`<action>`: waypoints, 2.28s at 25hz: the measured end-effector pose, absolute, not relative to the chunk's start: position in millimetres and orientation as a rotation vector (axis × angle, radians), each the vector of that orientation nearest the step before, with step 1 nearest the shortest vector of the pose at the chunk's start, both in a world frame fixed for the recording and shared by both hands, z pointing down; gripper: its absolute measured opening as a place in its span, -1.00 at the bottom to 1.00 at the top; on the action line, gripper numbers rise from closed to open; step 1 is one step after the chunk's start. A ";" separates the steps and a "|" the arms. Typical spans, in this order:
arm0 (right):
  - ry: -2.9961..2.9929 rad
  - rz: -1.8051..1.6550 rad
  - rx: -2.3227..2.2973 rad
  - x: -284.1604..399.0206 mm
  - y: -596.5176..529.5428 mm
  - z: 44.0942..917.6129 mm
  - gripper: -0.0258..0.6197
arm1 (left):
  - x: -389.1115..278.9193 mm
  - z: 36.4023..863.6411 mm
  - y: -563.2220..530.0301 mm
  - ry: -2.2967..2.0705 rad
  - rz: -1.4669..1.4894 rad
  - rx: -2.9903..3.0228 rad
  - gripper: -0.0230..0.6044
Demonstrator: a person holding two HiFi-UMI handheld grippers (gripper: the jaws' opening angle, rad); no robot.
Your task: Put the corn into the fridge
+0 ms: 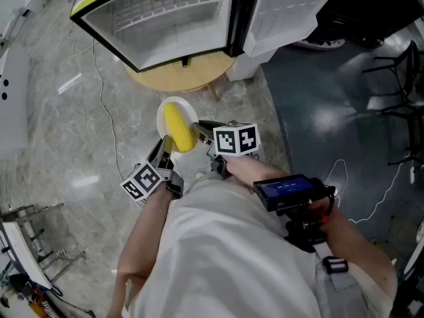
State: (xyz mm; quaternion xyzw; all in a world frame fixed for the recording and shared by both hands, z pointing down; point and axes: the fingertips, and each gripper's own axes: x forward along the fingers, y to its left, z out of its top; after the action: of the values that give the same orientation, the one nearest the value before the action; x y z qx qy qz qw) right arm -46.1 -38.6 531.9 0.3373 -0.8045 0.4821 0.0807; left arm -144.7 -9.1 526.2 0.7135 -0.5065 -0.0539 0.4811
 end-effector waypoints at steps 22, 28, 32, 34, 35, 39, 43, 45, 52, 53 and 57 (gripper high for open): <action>-2.417 1.509 1.030 -59.7 86.5 517.9 -0.73 | -160.5 509.1 107.9 -1.245 -0.150 1.771 -0.73; -2.436 1.481 1.037 -61.4 87.7 513.5 -0.73 | -164.1 510.8 111.1 -1.252 -0.162 1.769 -0.73; -2.439 1.472 1.040 -61.8 89.5 512.7 -0.73 | -163.3 507.6 112.4 -1.249 -0.168 1.774 -0.73; -2.439 1.470 1.041 -62.6 90.3 513.3 -0.73 | -163.2 506.4 112.6 -1.246 -0.173 1.777 -0.73; -2.440 1.468 1.040 -63.2 90.3 513.3 -0.73 | -164.0 506.3 112.6 -1.248 -0.175 1.778 -0.73; -2.449 1.460 1.034 -65.6 90.7 510.9 -0.73 | -166.1 505.4 113.3 -1.253 -0.183 1.777 -0.73; -2.453 1.450 1.028 -68.4 92.6 509.6 -0.73 | -168.3 506.6 115.7 -1.256 -0.192 1.767 -0.73; -2.454 1.446 1.025 -69.6 93.4 509.5 -0.73 | -169.4 506.7 117.0 -1.259 -0.194 1.764 -0.73; -2.450 1.449 1.013 -76.3 95.8 510.4 -0.73 | -176.2 505.8 119.2 -1.270 -0.199 1.762 -0.73; -2.449 1.451 1.009 -77.7 96.1 510.8 -0.73 | -177.5 506.1 119.7 -1.272 -0.202 1.760 -0.73; -2.448 1.460 0.986 -83.7 96.4 512.2 -0.73 | -183.0 506.6 120.5 -1.285 -0.211 1.749 -0.73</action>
State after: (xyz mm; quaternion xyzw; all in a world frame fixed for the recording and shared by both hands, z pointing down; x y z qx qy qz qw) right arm -83.7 96.4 512.2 0.3263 -0.8101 0.4831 0.0627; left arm -183.0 120.5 506.6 0.7113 -0.5226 -0.0860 0.4622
